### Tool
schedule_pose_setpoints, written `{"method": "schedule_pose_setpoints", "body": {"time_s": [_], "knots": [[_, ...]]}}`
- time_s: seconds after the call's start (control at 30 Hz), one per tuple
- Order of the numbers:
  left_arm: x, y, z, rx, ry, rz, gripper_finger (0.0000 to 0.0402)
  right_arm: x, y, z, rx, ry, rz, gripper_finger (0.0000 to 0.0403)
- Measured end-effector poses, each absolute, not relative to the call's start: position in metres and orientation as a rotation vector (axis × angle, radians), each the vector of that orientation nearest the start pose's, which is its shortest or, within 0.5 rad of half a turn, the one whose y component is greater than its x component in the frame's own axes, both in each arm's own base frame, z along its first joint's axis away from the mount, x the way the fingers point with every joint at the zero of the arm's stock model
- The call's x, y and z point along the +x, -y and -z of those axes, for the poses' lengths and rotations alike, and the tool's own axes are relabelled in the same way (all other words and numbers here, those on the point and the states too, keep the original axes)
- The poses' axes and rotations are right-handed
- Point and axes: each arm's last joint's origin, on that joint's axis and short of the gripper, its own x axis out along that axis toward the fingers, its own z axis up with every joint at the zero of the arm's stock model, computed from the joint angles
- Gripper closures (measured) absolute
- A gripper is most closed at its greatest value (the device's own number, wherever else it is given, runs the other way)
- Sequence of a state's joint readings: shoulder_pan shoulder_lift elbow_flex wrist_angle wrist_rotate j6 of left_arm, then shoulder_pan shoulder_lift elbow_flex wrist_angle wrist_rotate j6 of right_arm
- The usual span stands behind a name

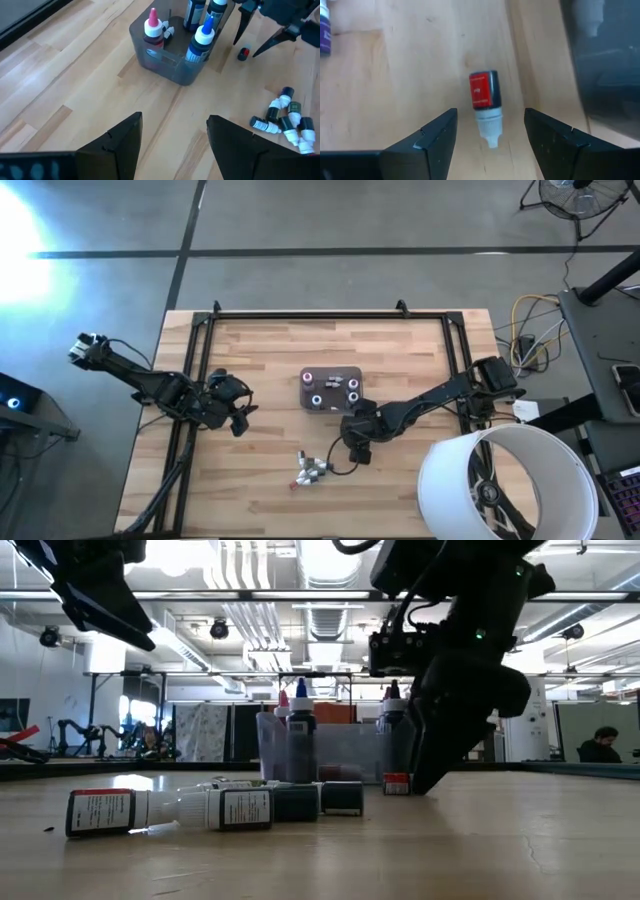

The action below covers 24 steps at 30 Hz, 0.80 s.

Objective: Pick & Place food coloring
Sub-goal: Put the top small red food coloring bottle in the black bin

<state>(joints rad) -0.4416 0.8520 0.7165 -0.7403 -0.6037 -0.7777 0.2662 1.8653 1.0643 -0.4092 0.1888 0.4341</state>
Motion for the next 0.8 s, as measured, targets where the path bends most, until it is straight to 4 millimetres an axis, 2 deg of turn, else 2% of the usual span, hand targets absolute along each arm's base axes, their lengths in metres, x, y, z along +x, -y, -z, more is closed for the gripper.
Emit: {"method": "schedule_pose_setpoints", "body": {"time_s": [0.17,0.5,0.6,0.7,0.8], "knots": [[0.148,0.052,-0.258,-0.337,-0.635,-0.439,0.0202,0.328,-0.083,-0.126,0.088,-1.172,0.188,0.02],[0.148,0.051,-0.26,-0.374,-0.601,-0.472,0.0202,0.328,-0.083,-0.127,0.059,-1.195,0.153,0.0332],[0.148,0.051,-0.26,-0.382,-0.594,-0.481,0.0202,0.331,-0.085,-0.131,0.043,-1.197,0.131,0.0359],[0.148,0.051,-0.26,-0.381,-0.591,-0.485,0.0202,0.337,-0.087,-0.143,0.022,-1.207,0.123,0.0365],[0.148,0.051,-0.26,-0.38,-0.59,-0.487,0.0202,0.341,-0.089,-0.179,0.002,-1.175,0.152,0.0365]]}}
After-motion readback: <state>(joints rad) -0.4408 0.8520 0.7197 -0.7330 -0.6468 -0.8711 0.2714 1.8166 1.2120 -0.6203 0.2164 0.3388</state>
